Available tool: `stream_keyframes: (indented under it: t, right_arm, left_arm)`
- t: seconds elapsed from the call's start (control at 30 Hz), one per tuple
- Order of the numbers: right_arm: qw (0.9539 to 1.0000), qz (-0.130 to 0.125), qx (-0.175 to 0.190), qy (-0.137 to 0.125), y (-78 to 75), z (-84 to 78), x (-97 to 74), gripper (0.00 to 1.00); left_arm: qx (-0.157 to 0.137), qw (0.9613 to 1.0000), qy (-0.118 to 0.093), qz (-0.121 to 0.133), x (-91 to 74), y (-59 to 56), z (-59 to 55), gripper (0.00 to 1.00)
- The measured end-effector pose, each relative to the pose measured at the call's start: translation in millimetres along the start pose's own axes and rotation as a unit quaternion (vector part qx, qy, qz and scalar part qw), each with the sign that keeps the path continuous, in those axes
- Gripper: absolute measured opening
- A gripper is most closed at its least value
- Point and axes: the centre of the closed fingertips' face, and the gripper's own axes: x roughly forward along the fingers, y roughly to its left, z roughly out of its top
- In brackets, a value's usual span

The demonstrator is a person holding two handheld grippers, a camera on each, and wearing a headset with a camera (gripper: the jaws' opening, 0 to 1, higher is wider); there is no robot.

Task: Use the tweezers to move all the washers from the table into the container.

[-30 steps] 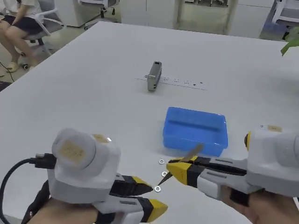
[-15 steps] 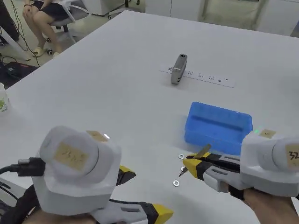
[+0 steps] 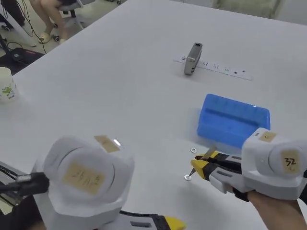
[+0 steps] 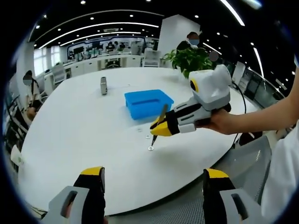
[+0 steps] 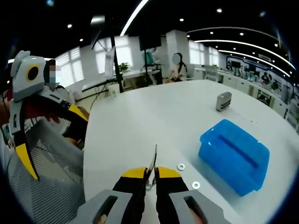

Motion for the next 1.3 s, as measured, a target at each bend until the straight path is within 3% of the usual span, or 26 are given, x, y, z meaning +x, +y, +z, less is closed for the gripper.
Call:
stream_keyframes:
  t: [0.23,0.33,0.4,0.67,0.73,0.8,0.93,1.1,1.3]
  right_arm:
    - [1.0000,-0.001,-0.001,0.005,-1.9,-1.3,6.4,0.04]
    - [0.9999,0.000,-0.005,0.009,-1.5,-2.1,7.8,0.04]
    - [0.9995,-0.003,-0.030,0.011,-3.2,-3.1,8.2,0.03]
    - [0.9994,-0.005,-0.031,0.012,-4.0,-0.5,8.7,0.04]
    - [0.9995,-0.004,-0.028,0.012,-3.5,-0.8,10.0,0.04]
    - [0.9995,-0.005,-0.029,0.012,-4.0,-0.1,10.8,0.04]
    - [0.9993,-0.008,-0.035,0.015,-5.1,-0.4,11.3,0.04]
    - [0.9993,-0.008,-0.033,0.018,-6.6,-1.3,8.4,0.04]
    - [0.9993,-0.013,-0.030,0.021,-9.2,-3.2,9.7,0.04]
  left_arm:
    - [-0.001,1.0000,0.010,-0.001,1.7,-8.1,-7.5,0.88]
    - [0.003,0.9999,0.013,0.002,1.1,-7.3,-8.5,0.88]
    - [0.003,0.9999,0.014,0.006,1.0,-5.6,-8.8,0.88]
    - [0.000,0.9999,0.005,0.016,2.8,1.3,-7.9,0.88]
    - [0.007,0.9997,0.003,0.022,6.8,5.4,-7.0,0.87]
    - [0.033,0.9988,0.008,0.034,9.9,10.5,-5.1,0.88]
    - [0.019,0.9995,0.006,0.025,14.1,10.1,-4.6,0.89]
    - [0.031,0.9993,-0.002,0.023,12.7,7.8,-2.9,0.90]
    - [0.086,0.9958,-0.023,0.021,25.5,17.1,10.7,0.94]
